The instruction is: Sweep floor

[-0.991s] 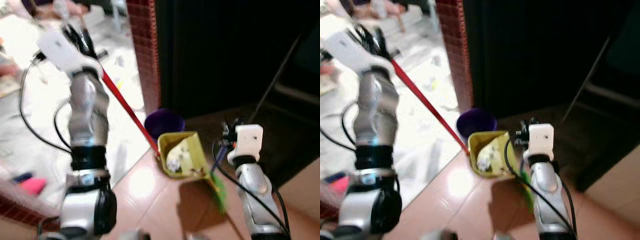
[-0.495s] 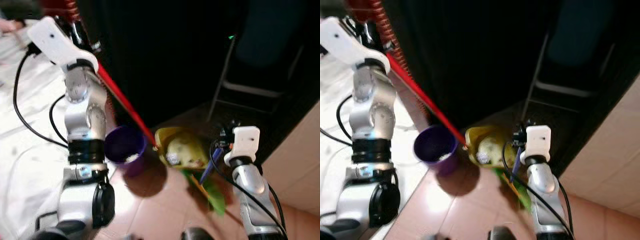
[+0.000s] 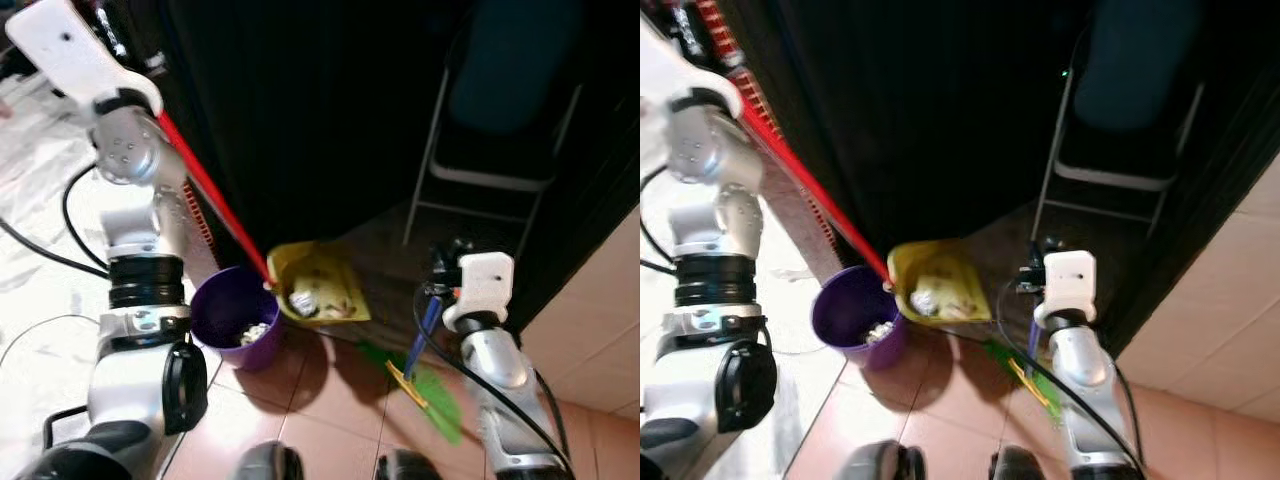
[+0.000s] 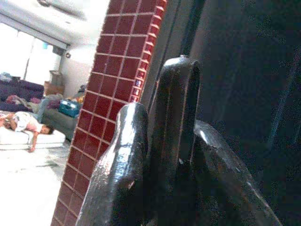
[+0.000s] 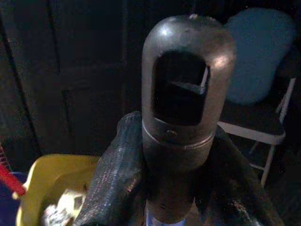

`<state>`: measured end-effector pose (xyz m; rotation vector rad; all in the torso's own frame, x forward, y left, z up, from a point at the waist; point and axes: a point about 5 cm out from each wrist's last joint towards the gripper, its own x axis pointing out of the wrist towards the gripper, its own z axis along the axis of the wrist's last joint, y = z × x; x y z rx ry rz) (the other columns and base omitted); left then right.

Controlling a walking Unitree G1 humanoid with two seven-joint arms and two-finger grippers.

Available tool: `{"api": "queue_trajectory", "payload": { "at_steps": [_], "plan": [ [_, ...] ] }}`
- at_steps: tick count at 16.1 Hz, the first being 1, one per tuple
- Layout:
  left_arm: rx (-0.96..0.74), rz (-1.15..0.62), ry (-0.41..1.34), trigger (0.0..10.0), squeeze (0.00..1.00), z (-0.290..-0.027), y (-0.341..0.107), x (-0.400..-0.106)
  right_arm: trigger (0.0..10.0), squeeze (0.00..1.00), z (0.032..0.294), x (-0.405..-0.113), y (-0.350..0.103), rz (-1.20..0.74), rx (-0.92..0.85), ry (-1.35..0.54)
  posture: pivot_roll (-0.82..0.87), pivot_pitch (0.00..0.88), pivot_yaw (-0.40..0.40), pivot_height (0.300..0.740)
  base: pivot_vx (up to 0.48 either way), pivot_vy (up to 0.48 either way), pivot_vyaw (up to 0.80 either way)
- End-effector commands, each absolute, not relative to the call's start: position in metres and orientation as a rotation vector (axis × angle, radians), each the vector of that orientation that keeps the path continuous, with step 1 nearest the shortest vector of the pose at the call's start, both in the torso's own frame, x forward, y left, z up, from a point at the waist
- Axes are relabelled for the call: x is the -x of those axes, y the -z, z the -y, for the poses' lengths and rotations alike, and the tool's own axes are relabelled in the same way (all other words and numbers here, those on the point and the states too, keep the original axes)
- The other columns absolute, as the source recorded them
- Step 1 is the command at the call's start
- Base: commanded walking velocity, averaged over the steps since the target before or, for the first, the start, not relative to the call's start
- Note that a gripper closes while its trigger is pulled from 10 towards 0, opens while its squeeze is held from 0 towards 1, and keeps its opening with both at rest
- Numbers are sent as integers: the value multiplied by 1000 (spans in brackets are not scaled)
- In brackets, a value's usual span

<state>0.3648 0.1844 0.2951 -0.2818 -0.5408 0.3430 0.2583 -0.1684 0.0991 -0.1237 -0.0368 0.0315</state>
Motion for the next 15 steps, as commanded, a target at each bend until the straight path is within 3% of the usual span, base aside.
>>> {"api": "queue_trajectory", "payload": {
  "at_steps": [1,6,8,15],
  "plan": [
    [294,628,-370,10000,0,-192,-309,-358,10000,0,165,-259,-102,53,132,-52,-159,0,79,740,0,0,0],
    [243,723,-376,10000,0,-193,-331,-356,10000,0,160,-258,-104,76,116,-77,-162,0,90,740,0,0,730],
    [233,724,-369,10000,0,-194,-332,-358,10000,0,156,-258,-106,90,86,-94,-161,0,93,740,0,0,0],
    [226,742,-374,10000,0,-195,-337,-361,10000,0,144,-251,-108,125,37,-188,-162,0,101,740,403,35,300]
  ]
}}
